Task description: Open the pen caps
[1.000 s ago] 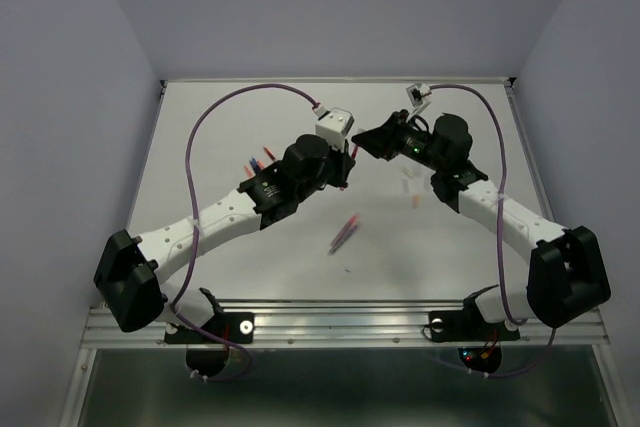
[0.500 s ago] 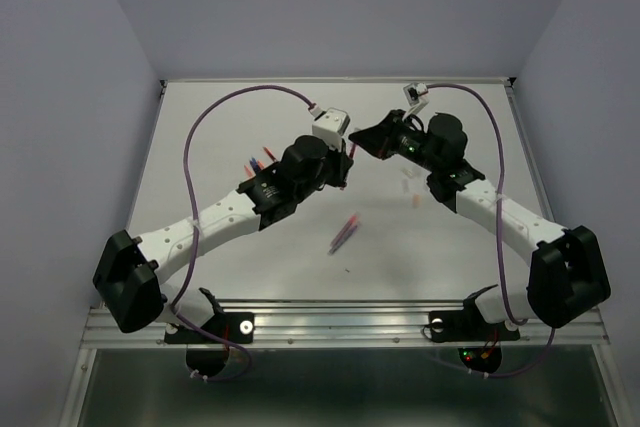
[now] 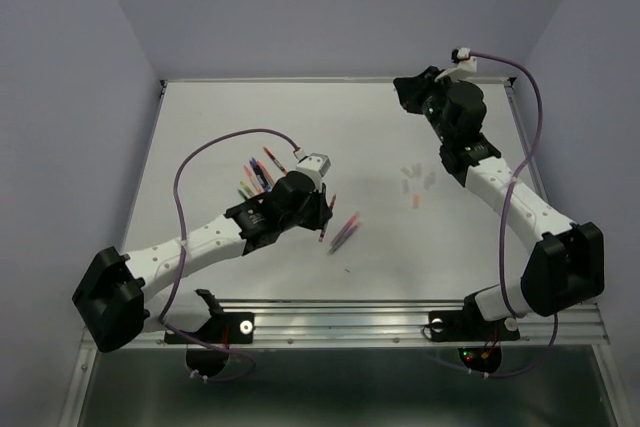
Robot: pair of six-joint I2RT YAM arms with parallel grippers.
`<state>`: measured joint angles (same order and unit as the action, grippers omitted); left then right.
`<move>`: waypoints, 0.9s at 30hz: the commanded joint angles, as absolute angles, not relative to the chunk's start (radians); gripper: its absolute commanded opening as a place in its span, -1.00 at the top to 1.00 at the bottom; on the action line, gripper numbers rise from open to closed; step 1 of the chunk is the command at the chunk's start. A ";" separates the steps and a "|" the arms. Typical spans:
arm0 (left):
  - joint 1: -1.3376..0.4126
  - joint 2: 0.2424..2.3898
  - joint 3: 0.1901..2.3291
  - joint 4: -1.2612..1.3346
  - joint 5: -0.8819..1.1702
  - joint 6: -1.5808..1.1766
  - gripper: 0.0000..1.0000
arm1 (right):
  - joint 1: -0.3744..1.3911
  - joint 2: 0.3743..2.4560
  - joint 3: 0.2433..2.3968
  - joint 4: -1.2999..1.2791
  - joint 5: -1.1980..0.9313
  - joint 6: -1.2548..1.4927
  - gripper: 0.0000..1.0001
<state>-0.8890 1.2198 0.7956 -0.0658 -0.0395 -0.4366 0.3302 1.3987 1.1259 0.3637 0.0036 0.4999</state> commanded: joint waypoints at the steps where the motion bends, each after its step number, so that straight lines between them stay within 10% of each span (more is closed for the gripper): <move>1: -0.890 1.161 0.805 -0.071 -0.132 -0.523 1.00 | 0.334 1.450 1.195 0.177 -0.015 0.381 0.99; 27: -0.565 1.307 0.896 -0.239 -0.218 -0.713 1.00 | 0.399 1.721 1.072 -0.275 0.192 0.278 0.64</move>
<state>-0.5846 1.3056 0.8703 -0.2256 -0.2024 -0.6750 0.3885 1.7042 1.0462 -0.2565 0.1314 0.2871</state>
